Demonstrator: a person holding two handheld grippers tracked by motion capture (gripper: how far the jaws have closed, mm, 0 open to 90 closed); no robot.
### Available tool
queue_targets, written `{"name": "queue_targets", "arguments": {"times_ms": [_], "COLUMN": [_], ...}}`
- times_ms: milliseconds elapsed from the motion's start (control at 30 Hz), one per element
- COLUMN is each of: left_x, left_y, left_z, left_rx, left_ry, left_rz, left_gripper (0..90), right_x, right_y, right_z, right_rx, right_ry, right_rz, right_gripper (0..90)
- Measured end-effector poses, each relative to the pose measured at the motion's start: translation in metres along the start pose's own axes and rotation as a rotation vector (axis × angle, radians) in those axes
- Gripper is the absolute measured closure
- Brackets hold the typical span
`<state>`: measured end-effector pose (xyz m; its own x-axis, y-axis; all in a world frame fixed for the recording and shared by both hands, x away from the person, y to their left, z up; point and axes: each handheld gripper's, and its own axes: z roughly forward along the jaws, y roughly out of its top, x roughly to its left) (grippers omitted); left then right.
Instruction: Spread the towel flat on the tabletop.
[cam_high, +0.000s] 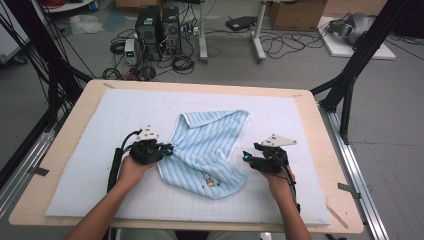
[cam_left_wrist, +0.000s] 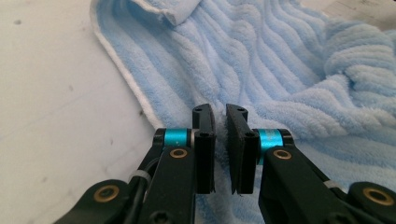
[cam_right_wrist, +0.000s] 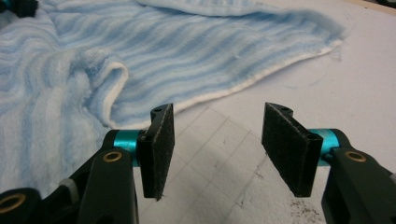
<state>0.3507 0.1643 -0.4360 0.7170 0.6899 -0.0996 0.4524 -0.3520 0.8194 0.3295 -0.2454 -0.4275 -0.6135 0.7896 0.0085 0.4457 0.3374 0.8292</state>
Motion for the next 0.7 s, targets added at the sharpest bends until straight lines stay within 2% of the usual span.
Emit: {"name": "queue_targets", "arguments": {"times_ms": [133, 267, 433, 500, 567, 700], "left_x": [-0.001, 0.0, 0.008, 0.011, 0.013, 0.016], "left_y": [-0.012, -0.022, -0.024, -0.024, -0.024, -0.024], "left_z": [-0.013, -0.019, -0.028, -0.032, -0.034, -0.037], "left_rx": [-0.008, -0.055, -0.139, -0.168, -0.176, -0.195], "left_ry": [-0.01, -0.025, 0.021, 0.027, 0.043, 0.052], "left_rz": [-0.008, -0.052, -0.105, -0.123, -0.124, -0.128], "left_gripper": [81.8, 79.5, 56.8, 54.3, 50.3, 45.3], "right_x": [0.002, 0.005, 0.008, 0.008, 0.008, 0.011], "right_y": [0.001, 0.001, 0.001, 0.0, 0.0, 0.004], "right_z": [0.002, 0.004, 0.007, 0.008, 0.008, 0.006], "right_rx": [0.007, 0.006, 0.016, 0.018, 0.019, -0.02], "right_ry": [0.005, 0.01, 0.013, 0.013, 0.014, 0.034], "right_rz": [0.001, -0.003, -0.008, -0.011, -0.01, 0.013], "right_gripper": [43.6, 43.6, 43.6, 43.6, 43.5, 41.9]}}
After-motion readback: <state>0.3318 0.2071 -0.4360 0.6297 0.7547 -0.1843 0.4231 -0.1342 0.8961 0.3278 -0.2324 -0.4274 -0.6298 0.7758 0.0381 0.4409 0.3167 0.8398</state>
